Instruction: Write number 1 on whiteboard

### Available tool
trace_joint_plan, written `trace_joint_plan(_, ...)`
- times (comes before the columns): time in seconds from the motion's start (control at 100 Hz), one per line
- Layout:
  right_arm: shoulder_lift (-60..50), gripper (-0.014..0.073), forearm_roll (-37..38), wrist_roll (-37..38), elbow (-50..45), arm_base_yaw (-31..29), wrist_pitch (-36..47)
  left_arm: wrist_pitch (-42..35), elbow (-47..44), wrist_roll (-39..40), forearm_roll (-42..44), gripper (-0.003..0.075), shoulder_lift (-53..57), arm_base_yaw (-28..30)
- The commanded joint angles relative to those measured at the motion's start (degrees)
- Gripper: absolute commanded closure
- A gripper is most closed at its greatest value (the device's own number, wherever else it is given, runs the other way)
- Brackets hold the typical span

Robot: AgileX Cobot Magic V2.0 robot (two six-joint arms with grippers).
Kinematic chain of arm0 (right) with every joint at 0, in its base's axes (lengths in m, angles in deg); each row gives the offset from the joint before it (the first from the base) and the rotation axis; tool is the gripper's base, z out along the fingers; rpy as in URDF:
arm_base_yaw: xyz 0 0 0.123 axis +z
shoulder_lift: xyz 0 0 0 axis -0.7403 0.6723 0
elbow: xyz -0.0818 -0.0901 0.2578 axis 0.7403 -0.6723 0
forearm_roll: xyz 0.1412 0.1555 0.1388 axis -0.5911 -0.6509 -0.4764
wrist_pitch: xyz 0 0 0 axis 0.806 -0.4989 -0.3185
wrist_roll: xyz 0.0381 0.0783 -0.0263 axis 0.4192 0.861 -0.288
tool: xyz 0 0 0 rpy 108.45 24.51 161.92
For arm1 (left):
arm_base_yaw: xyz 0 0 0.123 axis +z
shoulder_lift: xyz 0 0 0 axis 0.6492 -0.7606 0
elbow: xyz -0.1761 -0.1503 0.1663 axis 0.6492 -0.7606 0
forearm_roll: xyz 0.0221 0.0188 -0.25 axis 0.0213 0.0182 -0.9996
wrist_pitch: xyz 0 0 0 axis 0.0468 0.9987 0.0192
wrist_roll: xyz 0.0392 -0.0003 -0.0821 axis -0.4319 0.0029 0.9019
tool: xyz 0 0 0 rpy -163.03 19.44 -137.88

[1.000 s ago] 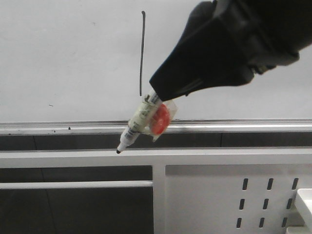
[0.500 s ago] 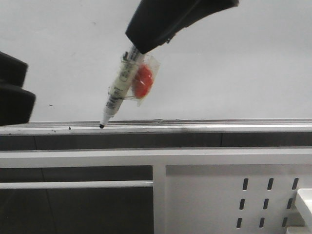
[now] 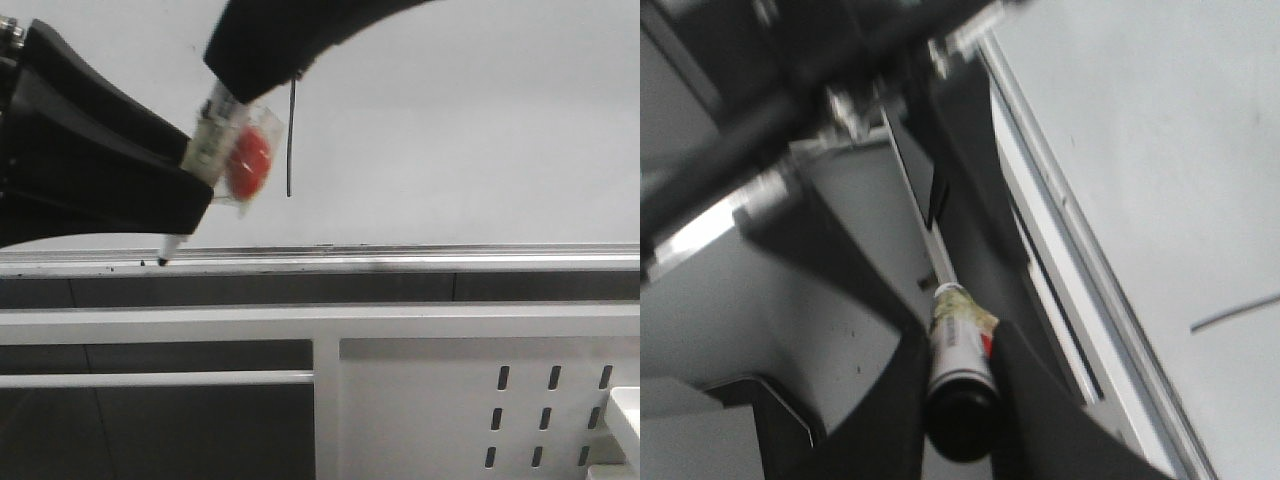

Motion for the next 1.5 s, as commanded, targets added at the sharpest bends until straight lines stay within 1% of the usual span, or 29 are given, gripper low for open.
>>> trace_joint_plan(0.0, -1.15, 0.0643, -0.86, -0.53, 2.34, 0.22, 4.97, -1.95, 1.92, -0.56, -1.22, 0.0405, 0.07, -0.21)
trace_joint_plan(0.36, -1.15, 0.0643, -0.01, -0.53, 2.34, -0.01, 4.91, -2.12, 1.92, -0.66, -1.22, 0.0407, 0.07, -0.21)
trace_joint_plan(0.62, -1.15, 0.0643, 0.14, -0.53, 2.34, -1.37, 3.29, 1.19, 1.92, -0.66, -1.22, 0.0407, 0.07, -0.21)
trace_joint_plan(0.82, -1.15, 0.0643, 0.14, -0.53, 2.34, -1.37, 3.65, 1.18, 1.92, -0.66, -1.22, 0.0411, 0.07, -0.21)
trace_joint_plan(0.89, -1.15, 0.0643, -0.11, -0.53, 2.34, -1.37, 3.76, 1.18, 1.92, -0.66, -1.22, 0.0465, 0.07, -0.21)
trace_joint_plan(0.94, -1.15, 0.0643, -0.25, -0.53, 2.34, -1.37, 3.76, 1.18, 1.92, -0.66, -1.22, 0.0536, 0.07, -0.21)
trace_joint_plan(1.04, -1.15, 0.0643, -0.52, -0.53, 2.34, -1.37, 3.76, 1.18, 1.92, -0.66, -1.22, 0.0719, 0.07, -0.21)
trace_joint_plan(1.06, -1.15, 0.0643, -0.52, -0.53, 2.34, -1.37, 3.76, 1.18, 1.92, -0.66, -1.22, 0.0740, 0.07, -0.21)
trace_joint_plan(1.2, -1.15, 0.0643, -0.60, -0.53, 2.34, -1.37, 3.76, 1.18, 1.92, -0.66, -1.22, 0.0740, 0.07, -0.21)
trace_joint_plan(1.34, -1.15, 0.0642, -2.43, -0.53, 2.34, -1.37, 5.21, 1.18, 1.92, -0.55, -1.22, 0.0740, 0.07, -0.21)
trace_joint_plan(1.39, -1.15, 0.0621, -2.43, -0.53, 2.34, -1.37, 5.73, 1.18, 1.92, -0.55, -1.22, 0.0740, 0.07, -0.21)
trace_joint_plan(1.41, -1.15, 0.0596, -2.43, -0.53, 2.34, -1.37, 5.87, 1.18, 1.92, -0.55, -1.22, 0.0740, 0.07, -0.21)
trace_joint_plan(1.46, -1.15, 0.0498, -2.43, -0.53, 2.34, -1.37, 6.13, 1.18, 1.92, -0.55, -1.22, 0.0740, 0.07, -0.21)
trace_joint_plan(1.47, -1.15, 0.0460, -2.43, -0.53, 2.34, -1.37, 6.14, 1.18, 1.92, -0.55, -1.22, 0.0740, 0.07, -0.21)
trace_joint_plan(1.48, -1.15, 0.0440, -2.43, -0.53, 2.34, -1.37, 6.25, 1.07, 1.92, -0.55, -1.22, 0.0740, 0.07, -0.21)
trace_joint_plan(1.49, -1.15, 0.0398, -2.43, -0.53, 2.34, -1.37, 6.24, 1.07, 1.80, -0.55, -1.22, 0.0740, 0.07, -0.21)
